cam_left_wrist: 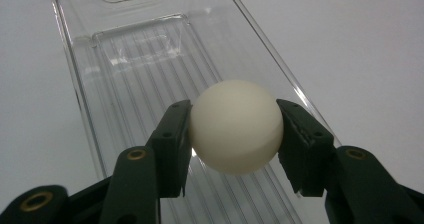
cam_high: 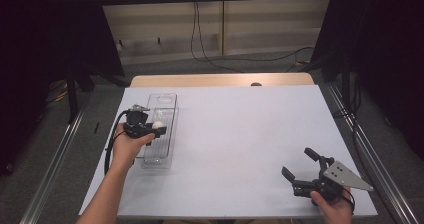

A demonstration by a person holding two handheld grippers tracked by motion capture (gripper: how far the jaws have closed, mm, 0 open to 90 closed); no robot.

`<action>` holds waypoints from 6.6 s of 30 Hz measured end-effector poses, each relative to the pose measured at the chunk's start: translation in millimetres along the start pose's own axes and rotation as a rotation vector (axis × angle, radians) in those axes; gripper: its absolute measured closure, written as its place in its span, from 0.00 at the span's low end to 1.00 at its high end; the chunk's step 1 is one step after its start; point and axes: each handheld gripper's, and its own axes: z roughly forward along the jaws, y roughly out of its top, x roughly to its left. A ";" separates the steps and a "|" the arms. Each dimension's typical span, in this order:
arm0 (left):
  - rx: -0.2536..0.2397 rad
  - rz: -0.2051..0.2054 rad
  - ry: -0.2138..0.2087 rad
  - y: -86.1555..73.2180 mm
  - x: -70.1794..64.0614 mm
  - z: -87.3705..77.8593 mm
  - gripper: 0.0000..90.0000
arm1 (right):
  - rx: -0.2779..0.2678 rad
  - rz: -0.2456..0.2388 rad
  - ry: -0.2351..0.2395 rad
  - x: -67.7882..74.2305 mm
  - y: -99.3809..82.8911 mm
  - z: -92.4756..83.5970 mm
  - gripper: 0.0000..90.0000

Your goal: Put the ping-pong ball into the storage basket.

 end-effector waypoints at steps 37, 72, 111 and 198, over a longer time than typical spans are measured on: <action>-0.079 -0.028 -0.007 -10.1 4.3 -14.8 0.35 | 0.008 0.000 0.003 -0.5 -0.7 1.2 0.01; -0.214 0.023 -0.046 -22.1 -6.6 -35.3 0.18 | 0.005 -0.003 -0.004 -0.6 -0.4 -0.2 0.01; -0.319 0.042 -0.060 -39.8 -12.9 -51.0 0.04 | 0.003 -0.007 -0.003 -0.8 -0.2 -0.5 0.01; -0.441 0.045 -0.047 -82.5 -17.8 -64.7 0.03 | 0.004 -0.010 0.003 -0.6 0.0 -0.1 0.01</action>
